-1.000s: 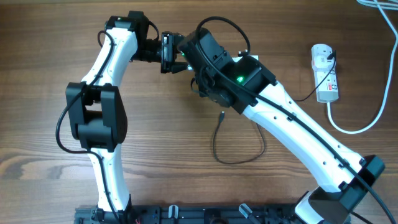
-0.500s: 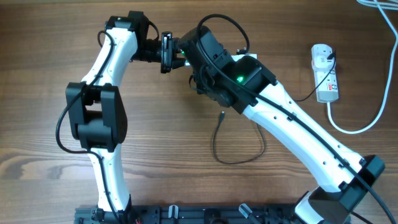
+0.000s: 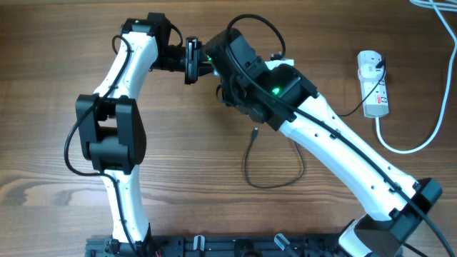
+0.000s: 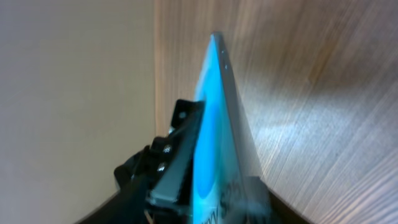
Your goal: Plug charger to phone and switch on socket
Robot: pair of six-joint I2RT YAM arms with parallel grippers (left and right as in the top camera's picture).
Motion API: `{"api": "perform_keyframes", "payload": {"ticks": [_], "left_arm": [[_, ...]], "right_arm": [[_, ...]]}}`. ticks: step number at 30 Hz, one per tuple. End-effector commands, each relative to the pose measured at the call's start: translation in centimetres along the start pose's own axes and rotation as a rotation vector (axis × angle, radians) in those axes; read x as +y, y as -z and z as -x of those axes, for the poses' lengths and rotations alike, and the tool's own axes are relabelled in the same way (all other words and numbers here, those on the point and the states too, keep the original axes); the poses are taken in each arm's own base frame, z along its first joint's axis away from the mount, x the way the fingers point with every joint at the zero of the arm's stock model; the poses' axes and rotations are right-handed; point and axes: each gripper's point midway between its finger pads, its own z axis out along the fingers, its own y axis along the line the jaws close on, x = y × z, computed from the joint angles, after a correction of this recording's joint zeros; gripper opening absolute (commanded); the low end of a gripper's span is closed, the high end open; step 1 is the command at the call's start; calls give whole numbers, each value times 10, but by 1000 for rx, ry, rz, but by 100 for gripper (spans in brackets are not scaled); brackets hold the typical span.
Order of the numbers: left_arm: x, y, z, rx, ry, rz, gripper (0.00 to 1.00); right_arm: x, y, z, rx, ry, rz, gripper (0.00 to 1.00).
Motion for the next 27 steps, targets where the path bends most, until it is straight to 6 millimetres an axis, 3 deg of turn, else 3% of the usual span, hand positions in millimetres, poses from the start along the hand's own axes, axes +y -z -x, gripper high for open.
{"api": "perform_keyframes", "payload": {"ticks": [1, 4, 6, 11, 13, 15, 17, 22, 24, 25, 27], "left_arm": [[-10, 2, -17, 21, -30, -27, 7], [-11, 4, -14, 16, -54, -29, 4], [-13, 7, -10, 2, -97, -26, 4], [0, 26, 25, -178, -159, 80, 4], [5, 40, 41, -262, -251, 134, 4], [17, 64, 64, -394, -317, 236, 4], [25, 81, 73, -452, -357, 295, 4], [30, 103, 80, -496, -421, 335, 4], [38, 117, 86, -548, -392, 382, 4], [43, 123, 89, -570, -375, 405, 4], [48, 131, 89, -587, -349, 422, 4]], "right_arm": [[3, 0, 0, -9, 97, 17, 64], [11, 9, 9, -35, 240, 47, 92], [18, 20, 17, -43, 323, 65, 99], [43, 63, 55, -82, 636, 142, 100], [40, 74, 76, -91, 820, 114, 100], [17, 70, 103, -93, 970, -23, 100], [-9, 61, 115, -62, 1023, -154, 100], [-55, 26, 112, 62, 1131, -339, 100], [-78, 1, 103, 142, 1131, -390, 100], [-89, -11, 98, 183, 1127, -412, 96], [-111, -28, 92, 251, 1116, -471, 80]]}}
